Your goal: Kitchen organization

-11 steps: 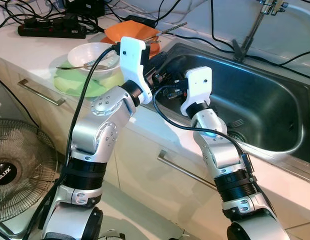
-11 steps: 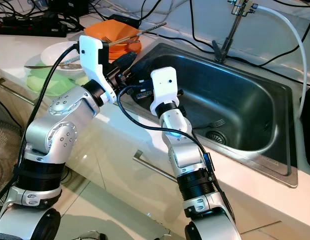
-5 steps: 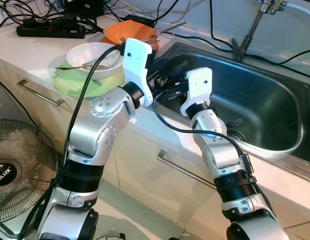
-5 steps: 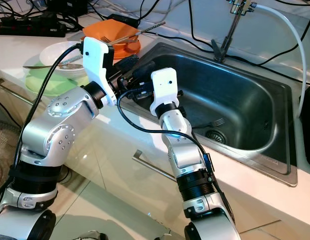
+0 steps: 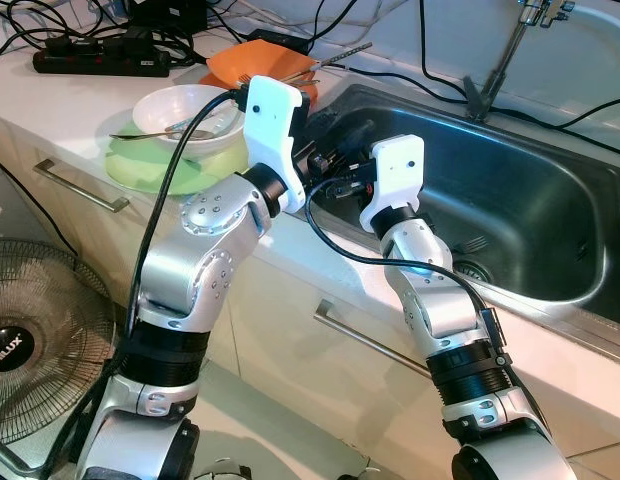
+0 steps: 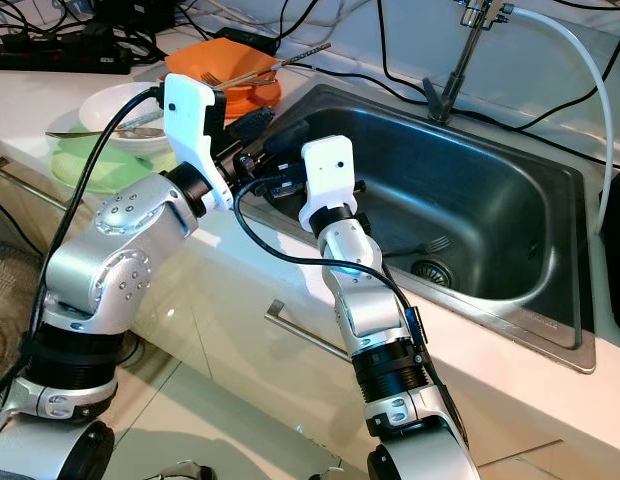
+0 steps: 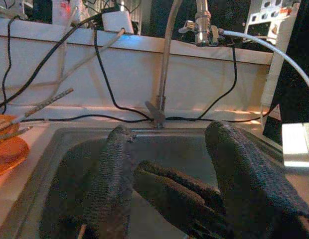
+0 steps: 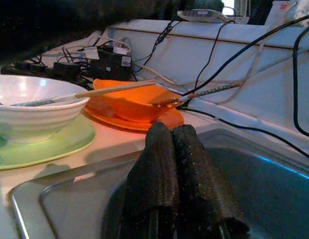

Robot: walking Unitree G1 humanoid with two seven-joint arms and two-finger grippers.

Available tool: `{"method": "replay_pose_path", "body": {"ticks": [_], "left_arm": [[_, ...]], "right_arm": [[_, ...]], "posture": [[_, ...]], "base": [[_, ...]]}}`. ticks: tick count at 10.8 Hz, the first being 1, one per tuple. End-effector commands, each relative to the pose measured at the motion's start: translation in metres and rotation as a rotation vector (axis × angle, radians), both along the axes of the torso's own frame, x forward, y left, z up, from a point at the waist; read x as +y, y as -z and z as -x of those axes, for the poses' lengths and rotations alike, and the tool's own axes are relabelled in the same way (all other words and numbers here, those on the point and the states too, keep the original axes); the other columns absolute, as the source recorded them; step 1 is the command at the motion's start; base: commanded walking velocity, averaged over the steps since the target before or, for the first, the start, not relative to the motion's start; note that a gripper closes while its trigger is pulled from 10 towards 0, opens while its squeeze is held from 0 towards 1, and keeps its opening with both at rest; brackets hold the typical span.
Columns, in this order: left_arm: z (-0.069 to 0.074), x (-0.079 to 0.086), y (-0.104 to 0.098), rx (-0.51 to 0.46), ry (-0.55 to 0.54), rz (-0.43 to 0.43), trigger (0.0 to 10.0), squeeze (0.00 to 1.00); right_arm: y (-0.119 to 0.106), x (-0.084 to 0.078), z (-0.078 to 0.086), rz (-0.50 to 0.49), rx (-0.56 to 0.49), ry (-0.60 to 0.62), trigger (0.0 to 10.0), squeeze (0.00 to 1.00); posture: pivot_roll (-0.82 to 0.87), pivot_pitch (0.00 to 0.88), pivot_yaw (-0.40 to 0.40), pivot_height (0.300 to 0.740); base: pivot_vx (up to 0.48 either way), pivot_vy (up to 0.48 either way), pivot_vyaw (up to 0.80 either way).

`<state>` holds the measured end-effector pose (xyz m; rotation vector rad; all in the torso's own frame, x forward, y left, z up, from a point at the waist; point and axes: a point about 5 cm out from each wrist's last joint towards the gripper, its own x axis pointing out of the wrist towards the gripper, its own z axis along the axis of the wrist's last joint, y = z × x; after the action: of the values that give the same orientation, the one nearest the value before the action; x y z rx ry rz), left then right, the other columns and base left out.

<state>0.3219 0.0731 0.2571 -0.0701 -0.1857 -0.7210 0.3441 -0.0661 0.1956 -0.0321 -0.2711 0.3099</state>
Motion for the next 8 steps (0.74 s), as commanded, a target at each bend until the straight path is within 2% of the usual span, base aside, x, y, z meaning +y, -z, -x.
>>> {"method": "replay_pose_path", "body": {"ticks": [1,2,3,4,6,8], "left_arm": [[-0.0036,0.0064,0.013,0.065,-0.028,-0.01,0.0,0.0],[-0.0033,0.0058,0.0127,0.06,-0.022,-0.014,0.0,0.0],[-0.0028,0.0044,0.0126,0.048,-0.02,-0.018,10.0,0.0],[-0.0023,0.0039,0.0124,0.049,-0.013,-0.007,10.0,1.0],[-0.0034,0.005,0.0118,0.05,-0.024,-0.002,10.0,1.0],[-0.0039,0.0058,0.0109,0.041,-0.031,-0.002,10.0,0.0]], "right_arm": [[-0.0134,-0.0163,-0.0017,-0.073,-0.046,0.059,10.0,0.0],[-0.0133,-0.0163,-0.0018,-0.073,-0.045,0.06,10.0,0.0],[-0.0127,-0.0159,-0.0022,-0.071,-0.042,0.06,10.0,0.0],[-0.0124,-0.0159,-0.0021,-0.071,-0.042,0.059,10.0,0.0],[-0.0124,-0.0168,-0.0023,-0.074,-0.04,0.061,10.0,0.0],[-0.0123,-0.0171,-0.0023,-0.074,-0.04,0.063,10.0,0.0]], "posture": [[-0.04,0.04,-0.051,0.74],[-0.04,0.04,-0.051,0.74],[-0.04,0.04,-0.051,0.74],[-0.04,0.043,-0.053,0.74],[-0.04,0.042,-0.052,0.74],[-0.04,0.041,-0.052,0.74]], "base": [[0.0,0.0,0.0],[0.0,0.0,0.0],[0.0,0.0,0.0],[0.0,0.0,0.0],[0.0,0.0,0.0],[0.0,0.0,0.0]]}}
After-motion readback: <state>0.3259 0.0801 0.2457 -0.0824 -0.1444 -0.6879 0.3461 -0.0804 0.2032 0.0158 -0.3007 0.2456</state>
